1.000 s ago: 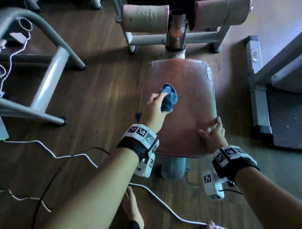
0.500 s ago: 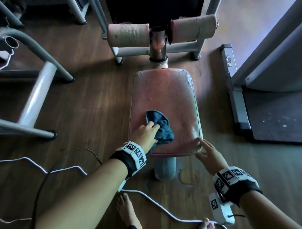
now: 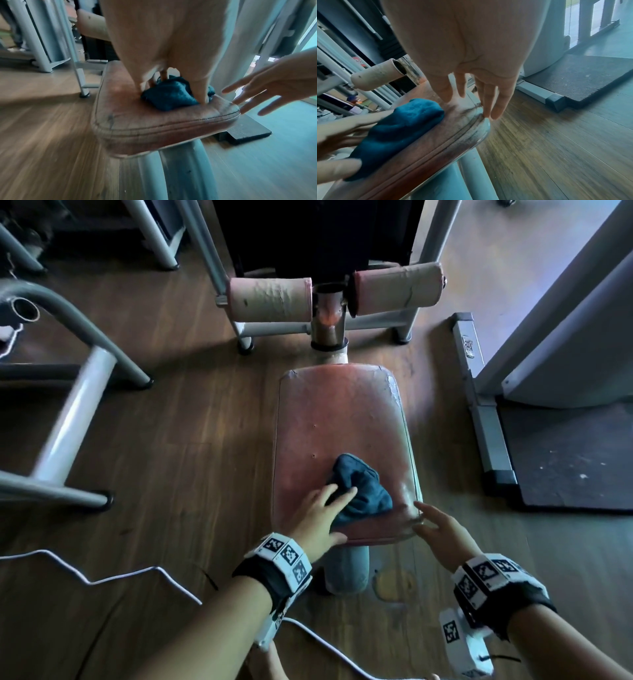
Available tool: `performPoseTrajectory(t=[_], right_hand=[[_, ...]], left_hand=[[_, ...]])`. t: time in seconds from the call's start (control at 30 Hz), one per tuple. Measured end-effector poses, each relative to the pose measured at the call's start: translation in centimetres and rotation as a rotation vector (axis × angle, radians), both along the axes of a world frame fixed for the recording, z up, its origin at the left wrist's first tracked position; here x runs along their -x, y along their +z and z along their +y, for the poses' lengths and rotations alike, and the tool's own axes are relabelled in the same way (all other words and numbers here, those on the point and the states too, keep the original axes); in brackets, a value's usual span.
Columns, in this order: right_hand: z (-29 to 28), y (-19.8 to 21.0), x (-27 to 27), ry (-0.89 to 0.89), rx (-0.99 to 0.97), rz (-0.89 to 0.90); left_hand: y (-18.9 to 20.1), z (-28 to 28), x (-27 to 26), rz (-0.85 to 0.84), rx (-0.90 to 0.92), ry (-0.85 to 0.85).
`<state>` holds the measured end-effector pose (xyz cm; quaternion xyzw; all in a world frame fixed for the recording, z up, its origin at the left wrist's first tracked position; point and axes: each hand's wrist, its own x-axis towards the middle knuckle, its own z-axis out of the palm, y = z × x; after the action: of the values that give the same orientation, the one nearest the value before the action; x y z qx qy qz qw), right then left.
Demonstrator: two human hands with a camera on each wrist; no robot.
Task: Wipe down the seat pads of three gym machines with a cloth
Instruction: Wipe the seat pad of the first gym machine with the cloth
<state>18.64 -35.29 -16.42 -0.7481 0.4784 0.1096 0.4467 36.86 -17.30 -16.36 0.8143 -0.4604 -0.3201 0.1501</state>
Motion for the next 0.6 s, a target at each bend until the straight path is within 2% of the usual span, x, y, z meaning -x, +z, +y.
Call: performPoseTrajectory(t=[0.1,0.17,0.23,0.37,0.43,0.53,0.6], right_hand=[[0.6,0.7,-1.4,0.048,0.124,-0.107],[1.3,1.2,-3.1,0.120,0.209,-0.198],[2.3,1.8,-5.3,0.175,0.206,-0.234],[4.1,1.8,-9.8,0.355,0.364,-0.079],[5.2,1.1,-11.2,0.413,0.315,0.059],[7.3,-0.4,-11.7,0.463,0.368,0.215],[8.3,-0.8,-11.7,0.447,0.410,0.274]], left_hand=[[-0.6,2.4,-0.2,0.038,0.141,0.132],[-1.3,4.5,-0.9,-0.030,0.104,0.231],[-2.0,6.8,-1.5,-0.111,0.003,0.237],[-2.2,8.8,-1.5,-0.116,-0.072,0.176],[-1.9,8.8,-1.5,-0.076,-0.056,0.216],[-1.6,8.7,-1.7,-0.010,-0.078,0.249],[-1.6,9.0,-1.8,-0.035,-0.102,0.215]])
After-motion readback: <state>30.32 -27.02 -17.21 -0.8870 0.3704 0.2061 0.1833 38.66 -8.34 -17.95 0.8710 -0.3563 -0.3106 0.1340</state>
